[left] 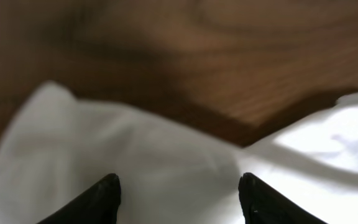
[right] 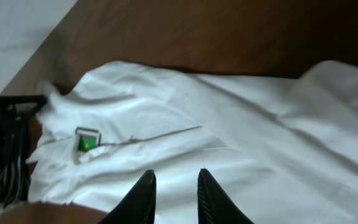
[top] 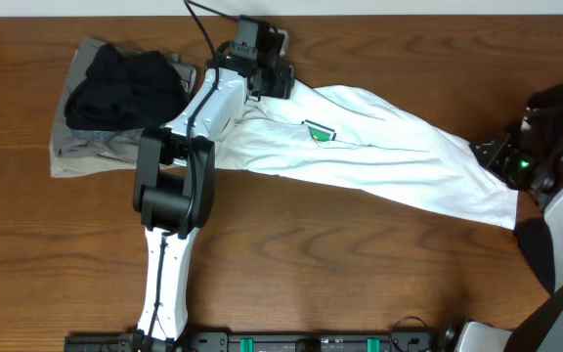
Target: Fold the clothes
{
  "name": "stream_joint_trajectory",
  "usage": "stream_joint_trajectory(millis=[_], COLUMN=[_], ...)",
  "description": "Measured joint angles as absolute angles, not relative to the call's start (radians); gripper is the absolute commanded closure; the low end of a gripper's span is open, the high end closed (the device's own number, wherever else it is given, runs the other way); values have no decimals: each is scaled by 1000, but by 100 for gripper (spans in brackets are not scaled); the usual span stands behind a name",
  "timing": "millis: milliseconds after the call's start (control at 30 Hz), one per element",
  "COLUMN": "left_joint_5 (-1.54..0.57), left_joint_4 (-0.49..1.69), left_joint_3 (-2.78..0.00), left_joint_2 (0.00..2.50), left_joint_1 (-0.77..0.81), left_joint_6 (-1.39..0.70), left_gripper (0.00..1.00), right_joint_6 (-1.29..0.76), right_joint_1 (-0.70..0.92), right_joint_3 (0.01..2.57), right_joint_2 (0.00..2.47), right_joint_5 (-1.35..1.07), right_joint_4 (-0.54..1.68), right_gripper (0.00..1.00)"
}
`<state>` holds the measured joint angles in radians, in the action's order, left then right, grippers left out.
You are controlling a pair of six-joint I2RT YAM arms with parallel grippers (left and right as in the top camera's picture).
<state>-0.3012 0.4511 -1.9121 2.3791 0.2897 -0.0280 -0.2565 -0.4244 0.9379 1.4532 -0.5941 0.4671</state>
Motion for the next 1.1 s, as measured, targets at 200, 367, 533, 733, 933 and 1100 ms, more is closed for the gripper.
stream_joint_trajectory(millis=[200, 367, 533, 733, 933, 1100], left_joint_5=[-290, -292, -292, -288, -284, -285], left_joint_4=[743, 974, 1147, 1143, 1001, 824], left_joint_3=[-1914, -1929, -1929, -1927, -1957, -1996], left_joint_2=[2381, 2377, 2377, 2352, 2192, 2139], left_joint_1=[290, 290, 291, 292, 292, 292], left_joint_6=[-11, 0, 0, 0, 2, 4], left_gripper=[91, 94, 94, 93, 76, 61], right_joint_6=[-251, -251, -250, -250, -248, -248], right_joint_1=[-409, -409, -409, -409, -409, -409], right_joint_3=[938, 938, 938, 938, 938, 938], right_joint_2=[1453, 1453, 1453, 1453, 1453, 1453], right_joint_5=[-591, -559, -519, -476, -460, -455], right_joint_4=[467, 463, 461, 459, 458, 454], right_gripper=[76, 75, 74, 72, 71, 71])
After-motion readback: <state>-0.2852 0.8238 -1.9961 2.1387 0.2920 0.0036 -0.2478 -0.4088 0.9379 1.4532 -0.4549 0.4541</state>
